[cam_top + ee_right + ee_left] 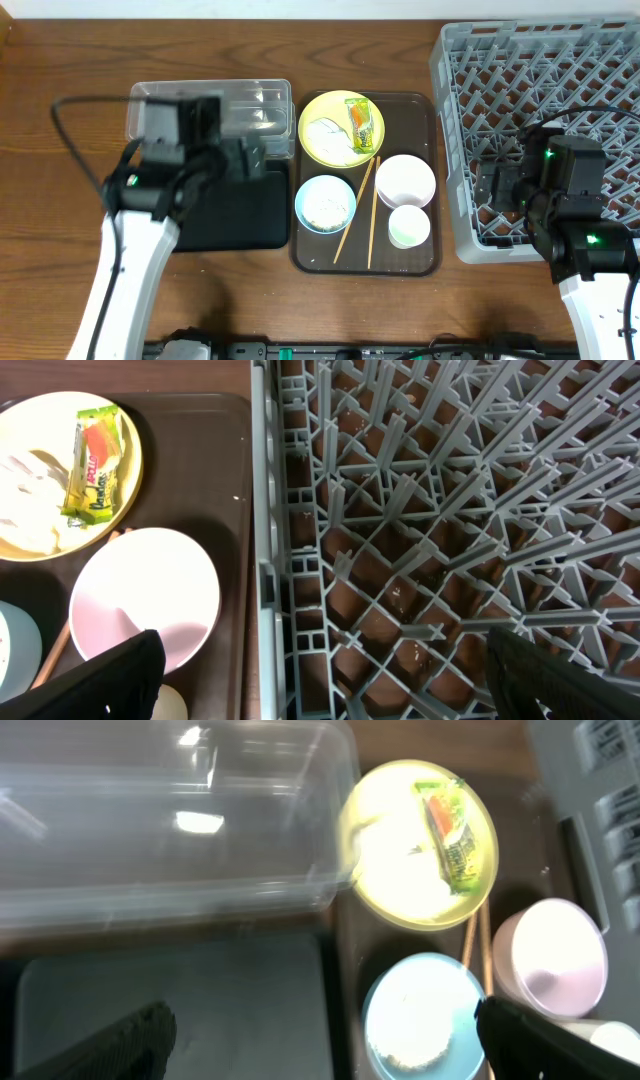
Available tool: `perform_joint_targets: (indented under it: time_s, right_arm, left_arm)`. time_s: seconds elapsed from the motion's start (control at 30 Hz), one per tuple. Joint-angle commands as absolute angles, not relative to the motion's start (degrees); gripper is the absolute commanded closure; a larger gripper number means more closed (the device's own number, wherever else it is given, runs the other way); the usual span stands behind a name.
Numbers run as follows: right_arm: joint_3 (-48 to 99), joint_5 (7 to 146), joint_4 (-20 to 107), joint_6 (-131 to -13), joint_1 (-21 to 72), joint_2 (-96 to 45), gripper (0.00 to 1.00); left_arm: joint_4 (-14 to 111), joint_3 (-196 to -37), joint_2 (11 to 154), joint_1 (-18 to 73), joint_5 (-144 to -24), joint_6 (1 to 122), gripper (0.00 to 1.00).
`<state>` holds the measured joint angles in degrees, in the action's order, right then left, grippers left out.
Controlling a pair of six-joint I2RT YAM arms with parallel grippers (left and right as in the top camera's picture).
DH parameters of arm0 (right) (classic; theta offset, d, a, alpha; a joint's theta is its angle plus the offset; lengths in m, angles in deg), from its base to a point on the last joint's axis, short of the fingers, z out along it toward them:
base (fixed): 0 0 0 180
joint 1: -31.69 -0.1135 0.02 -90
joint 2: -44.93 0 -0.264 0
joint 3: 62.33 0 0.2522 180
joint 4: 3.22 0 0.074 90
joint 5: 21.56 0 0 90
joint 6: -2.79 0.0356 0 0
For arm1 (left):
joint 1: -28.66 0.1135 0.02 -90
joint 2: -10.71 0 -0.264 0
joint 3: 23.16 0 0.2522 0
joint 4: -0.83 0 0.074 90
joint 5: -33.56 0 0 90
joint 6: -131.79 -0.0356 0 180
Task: Sort waste into correct bins and load items into the dishwasher rack
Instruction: 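Reach the left gripper to the yellow plate and grasp the snack wrapper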
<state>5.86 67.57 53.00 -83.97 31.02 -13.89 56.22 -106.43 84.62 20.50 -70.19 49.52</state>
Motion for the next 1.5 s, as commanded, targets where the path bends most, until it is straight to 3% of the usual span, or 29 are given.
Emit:
perform_joint_targets:
  time_s: [0.0, 0.37, 0.73, 0.83, 0.97, 1.1, 1.2, 1.33, 1.47]
  right_arm:
    - [7.3, 67.9, 53.0, -84.3, 30.2, -13.7, 0.01]
    - [7.3, 67.9, 53.0, -84.3, 30.2, -13.7, 0.01]
    - [7.3, 67.9, 53.5, -84.3, 30.2, -13.7, 0.01]
    - [7.3, 67.9, 53.5, -84.3, 30.2, -13.7, 0.01]
    - [7.3, 67.9, 53.5, -84.3, 30.2, -13.7, 0.01]
    - [7.3, 67.9, 53.5, -84.3, 30.2, -13.7, 0.01]
    - [7.3, 67.9, 53.7, -84.3, 30.2, -13.7, 0.01]
    - [7.3, 67.9, 53.9, -84.3, 30.2, -13.7, 0.01]
    - [7.3, 67.8, 53.9, -84.3, 30.2, -13.7, 0.01]
  left_arm:
    - [52.8, -111.8, 90.4, 16.4, -66.7, 50.5, 0.02]
    - [35.8, -113.1, 108.9, 4.7, -63.3, 50.5, 0.02]
    - [27.7, -113.1, 123.8, 2.3, -60.4, 50.9, 0.05]
    - [27.5, -113.1, 126.4, 2.3, -60.4, 51.2, 0.11]
    - [27.5, -113.1, 128.0, 2.2, -60.5, 52.1, 0.26]
    - [27.6, -113.1, 127.9, 1.9, -60.9, 52.2, 0.57]
    - [27.6, -113.1, 127.4, 1.9, -62.7, 52.2, 0.73]
    - [28.0, -113.1, 123.0, 2.0, -63.2, 52.2, 0.8]
    - [29.6, -113.1, 114.7, 3.3, -62.9, 52.2, 0.81]
